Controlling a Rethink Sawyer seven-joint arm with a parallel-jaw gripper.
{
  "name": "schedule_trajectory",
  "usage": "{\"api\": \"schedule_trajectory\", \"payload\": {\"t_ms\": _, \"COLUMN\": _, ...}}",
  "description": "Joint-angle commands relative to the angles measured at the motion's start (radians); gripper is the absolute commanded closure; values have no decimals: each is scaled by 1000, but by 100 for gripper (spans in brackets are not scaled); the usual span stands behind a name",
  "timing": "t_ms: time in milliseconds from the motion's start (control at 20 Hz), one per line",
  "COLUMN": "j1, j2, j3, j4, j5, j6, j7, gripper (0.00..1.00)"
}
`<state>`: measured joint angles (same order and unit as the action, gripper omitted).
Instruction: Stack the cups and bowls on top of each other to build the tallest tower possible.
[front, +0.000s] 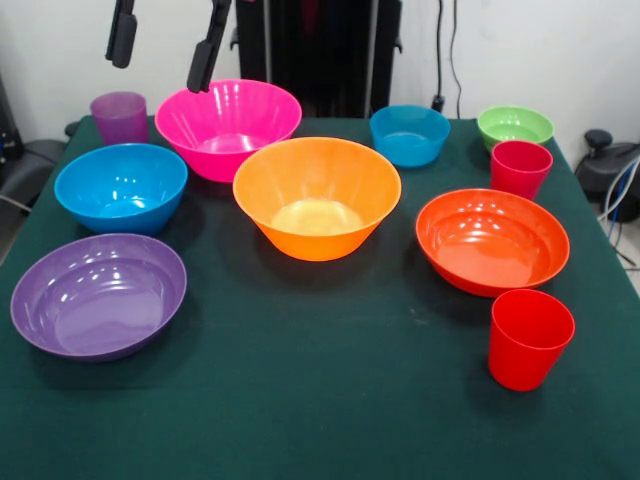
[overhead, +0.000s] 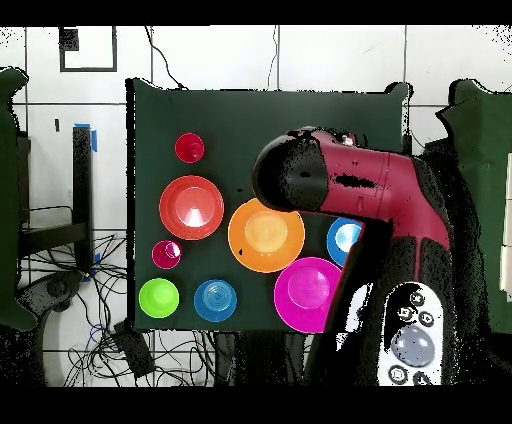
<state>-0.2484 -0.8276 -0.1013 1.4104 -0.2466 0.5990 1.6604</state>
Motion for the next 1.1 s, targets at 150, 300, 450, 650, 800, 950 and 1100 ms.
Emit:
{"api": "schedule_trajectory", "payload": {"t_ms": 150, "j1": -3, "j2": 112, "j3": 71, "j4": 136, "j5": -69, "j6": -133, "j7": 58, "gripper": 0}}
{"api": "schedule_trajectory", "payload": {"t_ms": 300, "j1": 0, "j2": 132, "j3": 61, "j4": 157, "j5": -76, "j6": -188, "j7": 74, "gripper": 0}}
{"api": "schedule_trajectory", "payload": {"t_ms": 450, "j1": 4, "j2": 158, "j3": 49, "j4": 168, "j5": -76, "j6": -239, "j7": 93, "gripper": 0}}
{"api": "schedule_trajectory", "payload": {"t_ms": 650, "j1": 13, "j2": 197, "j3": 29, "j4": 175, "j5": -84, "j6": -305, "j7": 106, "gripper": 0}}
{"api": "schedule_trajectory", "payload": {"t_ms": 800, "j1": 23, "j2": 223, "j3": 10, "j4": 182, "j5": -82, "j6": -347, "j7": 116, "gripper": 0}}
{"api": "schedule_trajectory", "payload": {"t_ms": 950, "j1": 28, "j2": 247, "j3": -4, "j4": 187, "j5": -80, "j6": -381, "j7": 116, "gripper": 0}}
{"api": "schedule_trajectory", "payload": {"t_ms": 1100, "j1": 20, "j2": 253, "j3": -1, "j4": 197, "j5": -78, "j6": -378, "j7": 91, "gripper": 0}}
